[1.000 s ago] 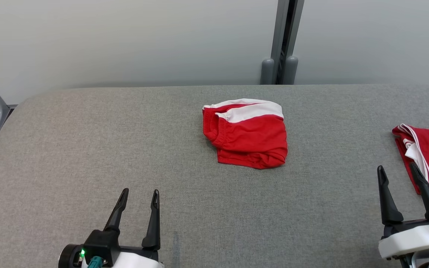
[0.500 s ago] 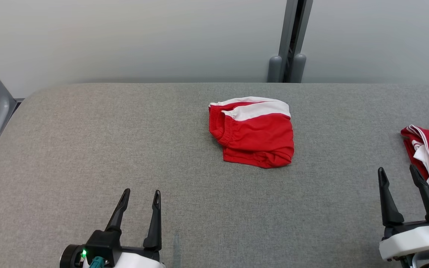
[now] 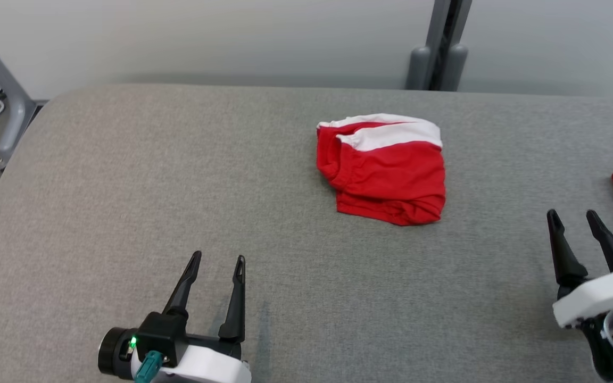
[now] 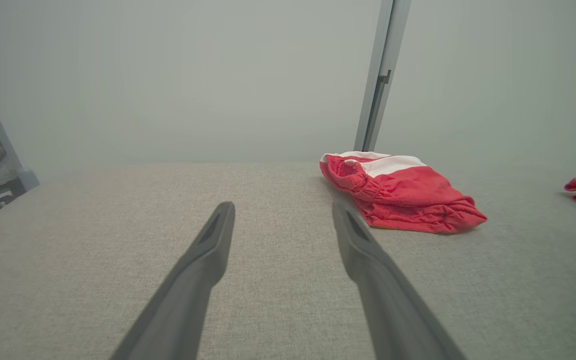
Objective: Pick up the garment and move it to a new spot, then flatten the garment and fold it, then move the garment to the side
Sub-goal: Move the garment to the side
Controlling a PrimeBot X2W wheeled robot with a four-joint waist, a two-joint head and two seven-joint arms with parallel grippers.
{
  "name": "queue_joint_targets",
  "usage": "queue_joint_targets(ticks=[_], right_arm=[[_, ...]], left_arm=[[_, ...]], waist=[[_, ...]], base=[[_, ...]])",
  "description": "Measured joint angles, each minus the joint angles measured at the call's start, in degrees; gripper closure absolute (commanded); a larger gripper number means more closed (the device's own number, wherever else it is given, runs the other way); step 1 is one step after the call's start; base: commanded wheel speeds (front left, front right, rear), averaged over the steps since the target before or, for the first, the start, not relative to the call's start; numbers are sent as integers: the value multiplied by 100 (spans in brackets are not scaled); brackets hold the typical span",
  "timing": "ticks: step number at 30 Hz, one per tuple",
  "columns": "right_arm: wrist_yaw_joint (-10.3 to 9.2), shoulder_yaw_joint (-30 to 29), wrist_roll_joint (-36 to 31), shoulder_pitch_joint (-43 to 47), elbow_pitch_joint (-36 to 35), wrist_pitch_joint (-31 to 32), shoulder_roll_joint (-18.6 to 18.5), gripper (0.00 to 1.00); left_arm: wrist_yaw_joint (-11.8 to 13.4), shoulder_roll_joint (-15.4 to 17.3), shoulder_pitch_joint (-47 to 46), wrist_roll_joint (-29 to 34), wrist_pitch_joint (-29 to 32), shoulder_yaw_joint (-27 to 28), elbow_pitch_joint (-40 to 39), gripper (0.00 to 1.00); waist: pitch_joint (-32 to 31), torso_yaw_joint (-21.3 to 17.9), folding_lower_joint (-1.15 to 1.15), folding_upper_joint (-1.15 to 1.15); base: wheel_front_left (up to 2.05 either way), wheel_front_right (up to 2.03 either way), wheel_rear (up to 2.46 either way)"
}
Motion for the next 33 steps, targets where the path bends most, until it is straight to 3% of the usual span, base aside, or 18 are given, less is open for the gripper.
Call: queue_joint_targets(ticks=[8,13,23,33], right_arm=[[0,886,2221,-960,186,1489,-782,0],[0,1149,3487,-1478,414,2570,-1273,0],[0,1445,4022,-2219,987,3210,-1679,0],[0,1729,4245,-2734,1415,3362,-1644,0]], left_arm=[[22,1,-230,26,0,-192,27,0],[85,0,-362,-63,0,-434,18,0],[276,3,-542,-253,0,-811,-54,0],[364,0,-613,-304,0,-983,-123,0]], waist=[[454,369,0,0],[767,726,0,0],[1228,1334,0,0],[1448,1738,0,0]], base=[[0,0,0],[0,0,0],[0,0,0],[0,0,0]])
